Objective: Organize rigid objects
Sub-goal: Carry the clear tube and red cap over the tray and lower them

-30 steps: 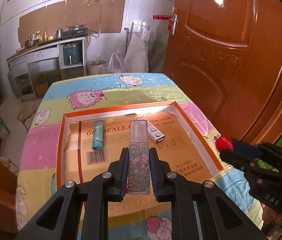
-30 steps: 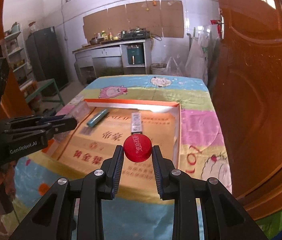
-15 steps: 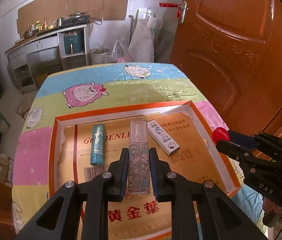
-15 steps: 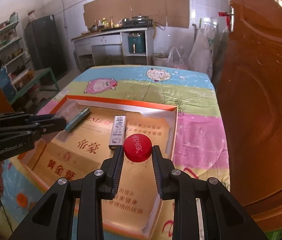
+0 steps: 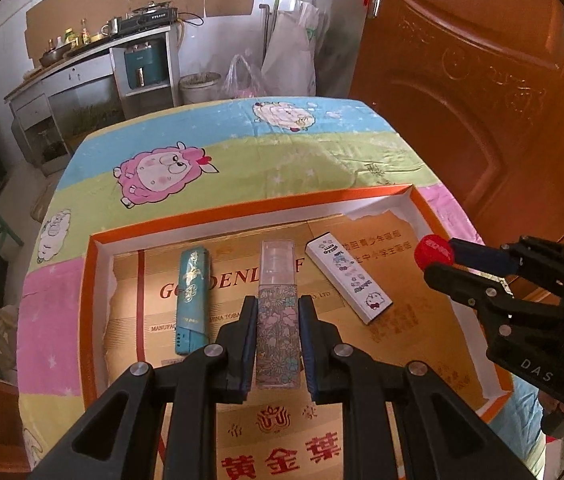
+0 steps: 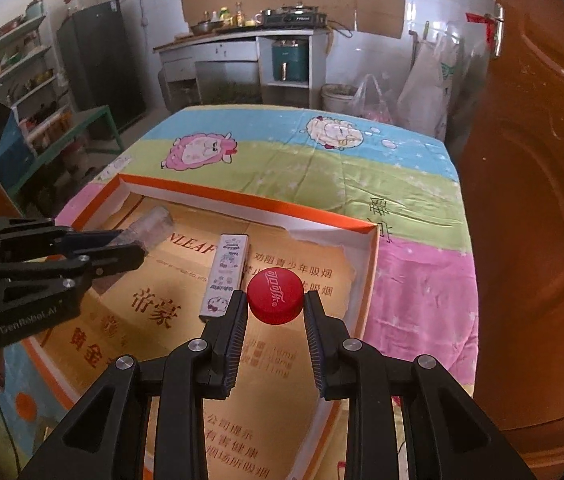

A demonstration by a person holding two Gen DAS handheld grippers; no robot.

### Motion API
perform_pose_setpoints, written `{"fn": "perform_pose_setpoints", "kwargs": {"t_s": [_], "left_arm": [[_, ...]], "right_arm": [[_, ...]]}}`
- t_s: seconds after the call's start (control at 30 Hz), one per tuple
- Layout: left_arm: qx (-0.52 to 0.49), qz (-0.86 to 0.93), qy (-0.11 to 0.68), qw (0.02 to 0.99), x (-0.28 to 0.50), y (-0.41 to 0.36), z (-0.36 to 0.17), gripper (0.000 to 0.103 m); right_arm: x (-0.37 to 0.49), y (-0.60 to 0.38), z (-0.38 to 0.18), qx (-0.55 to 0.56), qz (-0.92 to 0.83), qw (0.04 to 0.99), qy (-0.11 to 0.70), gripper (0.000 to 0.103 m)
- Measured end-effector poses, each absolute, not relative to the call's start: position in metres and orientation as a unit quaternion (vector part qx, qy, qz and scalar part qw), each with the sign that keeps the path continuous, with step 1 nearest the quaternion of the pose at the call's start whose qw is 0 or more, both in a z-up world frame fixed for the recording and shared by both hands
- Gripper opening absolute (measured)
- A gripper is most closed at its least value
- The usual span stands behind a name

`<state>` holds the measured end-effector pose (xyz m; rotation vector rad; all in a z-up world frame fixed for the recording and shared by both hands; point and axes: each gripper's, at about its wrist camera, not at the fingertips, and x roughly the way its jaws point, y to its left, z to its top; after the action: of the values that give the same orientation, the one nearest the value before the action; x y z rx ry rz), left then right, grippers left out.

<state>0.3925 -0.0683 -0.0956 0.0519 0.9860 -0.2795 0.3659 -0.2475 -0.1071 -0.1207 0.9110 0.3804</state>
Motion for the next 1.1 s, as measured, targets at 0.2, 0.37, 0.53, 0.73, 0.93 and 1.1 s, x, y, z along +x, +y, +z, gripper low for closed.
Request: {"fn": "perform_pose_setpoints", "kwargs": {"t_s": [0.2, 0.37, 0.53, 0.73, 0.93, 1.1], "left_arm": [[0.027, -0.130, 0.477, 0.869, 0.401, -0.069, -0.104, 0.020], [0.027, -0.131, 0.481, 0.867, 0.406, -0.069, -0.110, 0.020], [0.027, -0.133, 0.484, 0.864, 0.409, -0.071, -0.116, 0.020], [0.025, -0.131, 0.486, 0.864, 0.412, -0.071, -0.120, 0.020], [0.029, -0.130, 0.486, 0.864, 0.412, -0.071, -0.121, 0.020], [0.027, -0.130, 0.487, 0.863, 0.414, -0.071, -0.125, 0.020]], "right_arm": [[0.379, -0.247, -0.117, -0.051, 0.181, 0.869, 0.457, 0.029], [0.387, -0.245, -0.124, -0.055, 0.178, 0.866, 0.464, 0.029], [0.391, -0.244, -0.132, -0.059, 0.177, 0.862, 0.472, 0.029], [0.392, -0.242, -0.134, -0.062, 0.179, 0.860, 0.473, 0.029], [0.394, -0.241, -0.136, -0.065, 0.179, 0.858, 0.478, 0.029], [0.395, -0.239, -0.140, -0.070, 0.179, 0.855, 0.482, 0.029]]}}
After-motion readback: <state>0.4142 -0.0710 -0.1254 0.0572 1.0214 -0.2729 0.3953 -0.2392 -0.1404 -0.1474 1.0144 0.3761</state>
